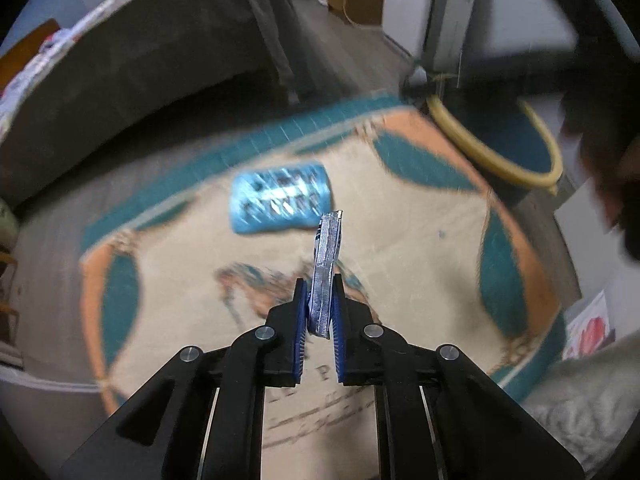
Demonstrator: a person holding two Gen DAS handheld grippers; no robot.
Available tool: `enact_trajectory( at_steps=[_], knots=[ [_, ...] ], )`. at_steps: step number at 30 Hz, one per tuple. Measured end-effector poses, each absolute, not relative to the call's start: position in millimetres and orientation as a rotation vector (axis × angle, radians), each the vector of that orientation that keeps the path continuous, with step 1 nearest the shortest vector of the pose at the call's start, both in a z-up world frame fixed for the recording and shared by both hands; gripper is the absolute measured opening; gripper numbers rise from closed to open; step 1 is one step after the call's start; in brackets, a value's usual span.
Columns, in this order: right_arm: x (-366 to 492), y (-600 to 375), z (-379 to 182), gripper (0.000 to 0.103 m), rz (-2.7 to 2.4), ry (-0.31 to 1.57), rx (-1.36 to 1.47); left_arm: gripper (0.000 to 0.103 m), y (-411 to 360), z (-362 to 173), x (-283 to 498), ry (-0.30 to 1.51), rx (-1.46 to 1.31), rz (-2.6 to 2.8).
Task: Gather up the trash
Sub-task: 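Grasp the blue blister pack with right tool while left tool holds the packet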
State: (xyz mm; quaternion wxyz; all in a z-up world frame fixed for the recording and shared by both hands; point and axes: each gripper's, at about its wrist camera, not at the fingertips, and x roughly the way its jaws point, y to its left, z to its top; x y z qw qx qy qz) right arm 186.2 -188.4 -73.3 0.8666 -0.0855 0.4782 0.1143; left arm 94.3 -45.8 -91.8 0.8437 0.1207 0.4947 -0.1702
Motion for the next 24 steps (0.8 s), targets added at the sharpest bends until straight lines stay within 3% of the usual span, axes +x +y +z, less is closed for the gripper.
enact_trajectory(
  at_steps=[6, 24],
  knots=[
    [184.7, -153.9, -90.7, 0.097, 0.324, 1.015, -0.242, 0.013, -5.7, -46.6, 105.0, 0.986, 0.206, -0.272],
    [217.7, -65.2, -184.9, 0.097, 0.481, 1.150, -0.528, 0.013, 56.6, -85.6, 168.1, 1.058, 0.018, -0.265]
  ],
)
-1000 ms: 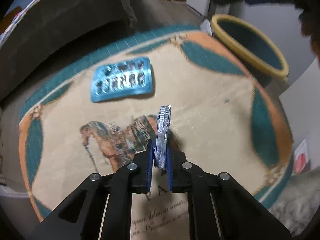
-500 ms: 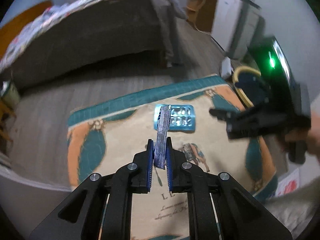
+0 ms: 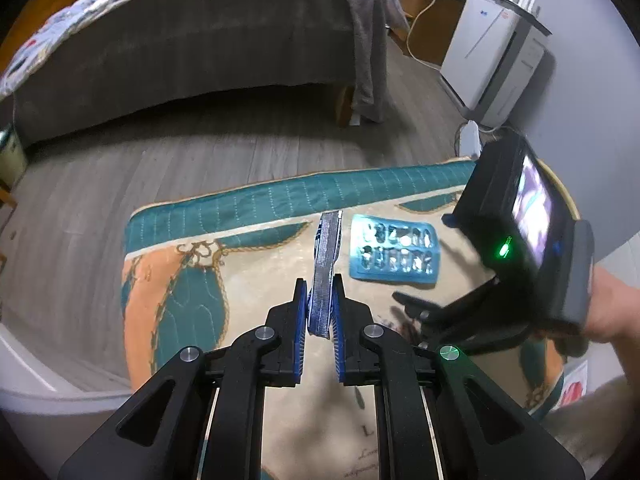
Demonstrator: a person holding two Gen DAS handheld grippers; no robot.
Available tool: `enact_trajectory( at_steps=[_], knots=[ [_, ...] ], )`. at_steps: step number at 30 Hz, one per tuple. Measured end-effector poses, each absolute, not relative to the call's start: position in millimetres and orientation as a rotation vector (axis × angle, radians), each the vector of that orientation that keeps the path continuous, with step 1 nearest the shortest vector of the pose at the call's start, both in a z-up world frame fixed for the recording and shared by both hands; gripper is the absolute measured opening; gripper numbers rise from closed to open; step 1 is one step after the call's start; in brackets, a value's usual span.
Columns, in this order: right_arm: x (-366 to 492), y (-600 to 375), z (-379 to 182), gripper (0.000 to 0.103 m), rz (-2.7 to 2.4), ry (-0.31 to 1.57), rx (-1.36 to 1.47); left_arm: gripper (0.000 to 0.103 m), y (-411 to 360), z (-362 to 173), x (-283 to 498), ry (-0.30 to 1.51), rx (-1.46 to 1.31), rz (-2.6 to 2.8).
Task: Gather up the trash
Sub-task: 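Grasp the blue blister pack with right tool while left tool holds the packet, then carry the blister pack and packet with both tools over the bin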
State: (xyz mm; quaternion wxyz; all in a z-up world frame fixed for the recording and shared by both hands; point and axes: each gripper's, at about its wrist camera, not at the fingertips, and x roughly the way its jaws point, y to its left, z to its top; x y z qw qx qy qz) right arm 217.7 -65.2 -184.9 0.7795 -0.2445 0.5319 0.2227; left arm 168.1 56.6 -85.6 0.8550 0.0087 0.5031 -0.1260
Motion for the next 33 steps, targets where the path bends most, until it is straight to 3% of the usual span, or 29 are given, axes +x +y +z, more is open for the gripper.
enact_trajectory(
  at_steps=[10, 14, 33],
  knots=[
    [241.6, -64.2, -194.7, 0.096, 0.509, 1.185, -0.441, 0.013, 60.9, -99.7, 190.3, 1.101, -0.007, -0.288],
    [239.6, -64.9, -189.7, 0.072, 0.536, 1.189, -0.423, 0.013, 55.9, -99.0, 192.8, 1.097, -0.010, -0.299],
    [207.9, -159.1, -107.3, 0.070, 0.378, 1.060, -0.297, 0.013, -13.8, -68.7, 166.3, 0.998, 0.064, -0.348]
  ],
)
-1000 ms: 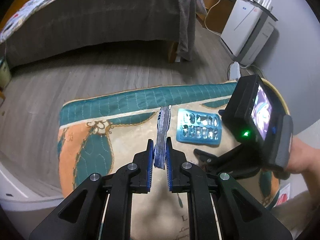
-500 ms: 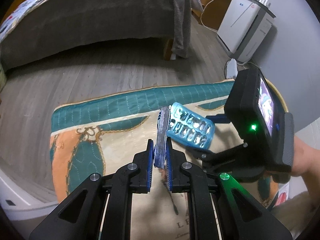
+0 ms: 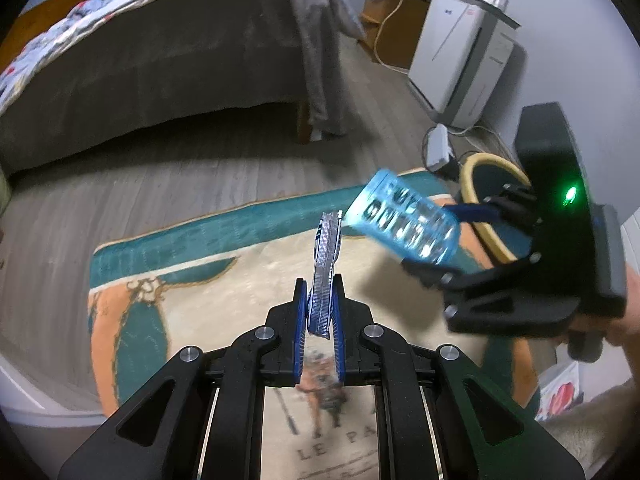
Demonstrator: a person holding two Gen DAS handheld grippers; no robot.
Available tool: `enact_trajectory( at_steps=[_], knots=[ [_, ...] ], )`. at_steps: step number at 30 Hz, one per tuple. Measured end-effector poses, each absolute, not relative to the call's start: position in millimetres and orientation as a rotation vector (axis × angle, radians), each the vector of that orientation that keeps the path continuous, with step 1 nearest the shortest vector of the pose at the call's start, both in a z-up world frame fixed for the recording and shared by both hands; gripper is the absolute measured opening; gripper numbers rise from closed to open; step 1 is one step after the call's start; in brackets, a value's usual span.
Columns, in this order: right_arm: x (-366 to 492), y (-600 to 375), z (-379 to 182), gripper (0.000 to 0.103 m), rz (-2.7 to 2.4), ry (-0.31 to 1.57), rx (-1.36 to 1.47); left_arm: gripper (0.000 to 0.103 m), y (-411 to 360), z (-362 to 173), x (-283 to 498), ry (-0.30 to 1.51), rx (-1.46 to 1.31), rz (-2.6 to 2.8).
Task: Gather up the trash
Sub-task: 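Carry the blister pack and packet with both tools over the bin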
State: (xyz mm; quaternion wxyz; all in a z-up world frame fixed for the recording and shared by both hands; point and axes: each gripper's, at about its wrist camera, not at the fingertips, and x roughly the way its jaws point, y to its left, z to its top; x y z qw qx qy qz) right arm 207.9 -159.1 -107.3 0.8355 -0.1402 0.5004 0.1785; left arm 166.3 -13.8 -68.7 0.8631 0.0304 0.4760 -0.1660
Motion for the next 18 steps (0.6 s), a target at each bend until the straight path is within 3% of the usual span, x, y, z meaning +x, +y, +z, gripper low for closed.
enact_trajectory(
  at_steps=[18],
  knots=[
    [173.8, -326.8, -61.3, 0.070, 0.084, 1.005, -0.105, 0.013, -153.5, -52.9, 151.4, 0.900, 0.156, -0.509]
  ],
)
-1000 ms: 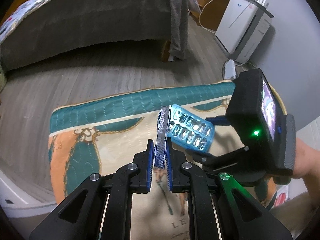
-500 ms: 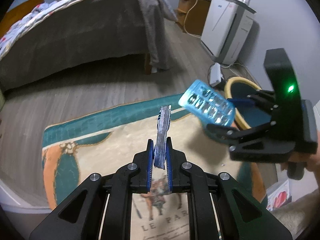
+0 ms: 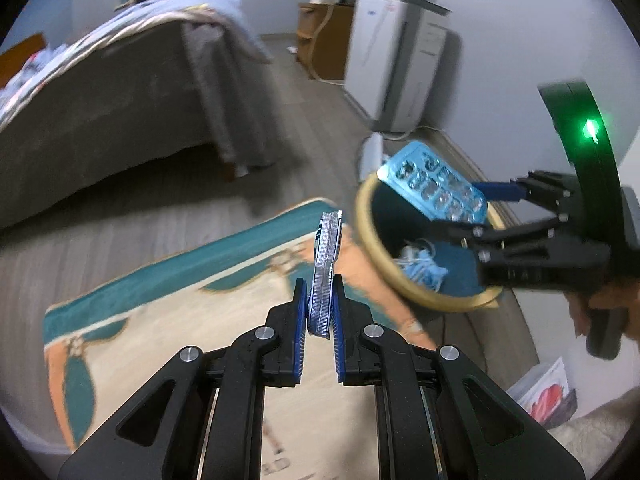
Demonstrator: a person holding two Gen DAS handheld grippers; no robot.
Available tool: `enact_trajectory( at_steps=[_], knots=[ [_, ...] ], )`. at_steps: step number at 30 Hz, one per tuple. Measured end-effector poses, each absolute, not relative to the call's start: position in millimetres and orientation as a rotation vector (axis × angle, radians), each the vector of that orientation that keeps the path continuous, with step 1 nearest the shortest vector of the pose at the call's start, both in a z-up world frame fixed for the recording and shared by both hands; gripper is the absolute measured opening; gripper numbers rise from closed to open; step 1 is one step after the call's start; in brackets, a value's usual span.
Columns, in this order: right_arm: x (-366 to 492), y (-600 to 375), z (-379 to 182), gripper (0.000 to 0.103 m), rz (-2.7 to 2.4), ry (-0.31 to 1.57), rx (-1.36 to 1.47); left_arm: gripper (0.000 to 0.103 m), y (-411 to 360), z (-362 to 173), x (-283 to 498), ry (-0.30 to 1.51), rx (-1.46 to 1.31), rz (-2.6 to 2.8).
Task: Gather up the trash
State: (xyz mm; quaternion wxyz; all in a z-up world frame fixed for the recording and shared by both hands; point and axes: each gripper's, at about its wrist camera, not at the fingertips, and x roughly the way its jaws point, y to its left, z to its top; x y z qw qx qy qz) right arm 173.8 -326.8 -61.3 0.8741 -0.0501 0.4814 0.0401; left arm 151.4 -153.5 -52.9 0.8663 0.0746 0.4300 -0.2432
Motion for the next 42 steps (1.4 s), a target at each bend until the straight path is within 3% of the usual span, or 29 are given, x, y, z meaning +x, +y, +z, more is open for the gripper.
enact_trajectory(
  at_steps=[19, 21, 23, 25, 27, 29, 35, 42],
  knots=[
    [171.9, -447.9, -91.4, 0.070, -0.102, 1.069, 0.186, 0.013, -290.4, -110.1, 152.1, 0.908, 0.307, -0.698],
    [174.3, -451.2, -91.8, 0.071, -0.097, 1.065, 0.227, 0.021, -297.8, -113.5, 155.6, 0.897, 0.313, -0.693],
    [175.3, -456.2, -92.6, 0.078, -0.097, 1.065, 0.273, 0.061, -298.2, -114.1, 157.3, 0.892, 0.302, -0.691],
    [173.8, -458.7, -89.9, 0.085, -0.110, 1.055, 0.285, 0.069, -295.9, -111.0, 154.7, 0.870, 0.308, -0.681],
    [170.1, -458.2, -85.9, 0.085, -0.124, 1.059, 0.262, 0.071, -292.1, -105.4, 151.8, 0.875, 0.322, -0.672],
    [162.9, -459.5, -80.5, 0.091, -0.143, 1.059, 0.246, 0.088, -285.3, -97.5, 147.0, 0.872, 0.303, -0.666],
    [127.4, -460.8, -46.1, 0.097, -0.201, 1.014, 0.244, 0.098, -252.6, -46.1, 128.3, 0.816, 0.227, -0.614],
    [72.9, -441.0, -17.7, 0.097, -0.187, 0.972, 0.223, 0.098, -226.9, -3.0, 97.6, 0.781, 0.151, -0.559]
  ],
)
